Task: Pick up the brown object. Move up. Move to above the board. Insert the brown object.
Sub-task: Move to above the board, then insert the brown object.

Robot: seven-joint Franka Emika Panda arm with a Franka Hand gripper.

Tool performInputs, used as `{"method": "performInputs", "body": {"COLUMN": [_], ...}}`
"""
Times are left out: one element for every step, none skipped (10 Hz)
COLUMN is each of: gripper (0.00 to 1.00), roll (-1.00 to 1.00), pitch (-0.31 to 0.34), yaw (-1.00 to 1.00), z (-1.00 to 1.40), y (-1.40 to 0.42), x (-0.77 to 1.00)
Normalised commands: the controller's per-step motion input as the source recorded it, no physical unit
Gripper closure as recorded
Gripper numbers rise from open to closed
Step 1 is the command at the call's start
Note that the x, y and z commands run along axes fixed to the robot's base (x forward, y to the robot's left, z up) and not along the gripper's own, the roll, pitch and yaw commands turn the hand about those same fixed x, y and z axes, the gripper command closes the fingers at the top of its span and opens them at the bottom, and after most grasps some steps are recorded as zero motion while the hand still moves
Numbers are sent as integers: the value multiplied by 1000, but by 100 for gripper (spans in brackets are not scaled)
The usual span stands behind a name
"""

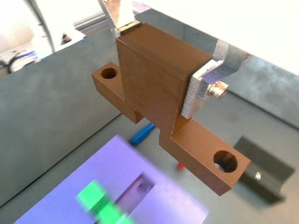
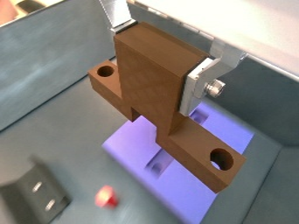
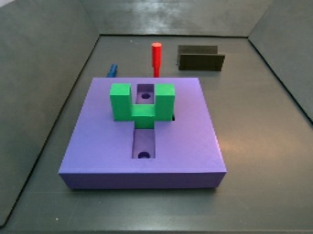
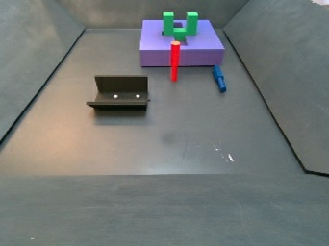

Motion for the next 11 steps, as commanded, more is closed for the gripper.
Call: {"method": "performInputs", "body": {"gripper": [100, 100, 100, 100, 100, 100, 100, 100, 100, 100, 100], "roll": [25, 30, 25, 0, -39, -116, -81, -89, -91, -87, -33], "pitch": [165, 157, 122, 0, -14, -107, -86, -103, -117, -116, -66], "yaw": [12, 3, 10, 0, -326, -997, -1000, -1000, -1000, -1000, -1000], "z": [106, 69, 45, 0, -169, -151, -200, -174, -131, -126, -89], "y": [-727, -372, -214, 0, 0, 0, -9, -9, -11, -11, 0], "x": [149, 120, 86, 26, 0, 0, 0, 0, 0, 0, 0]}}
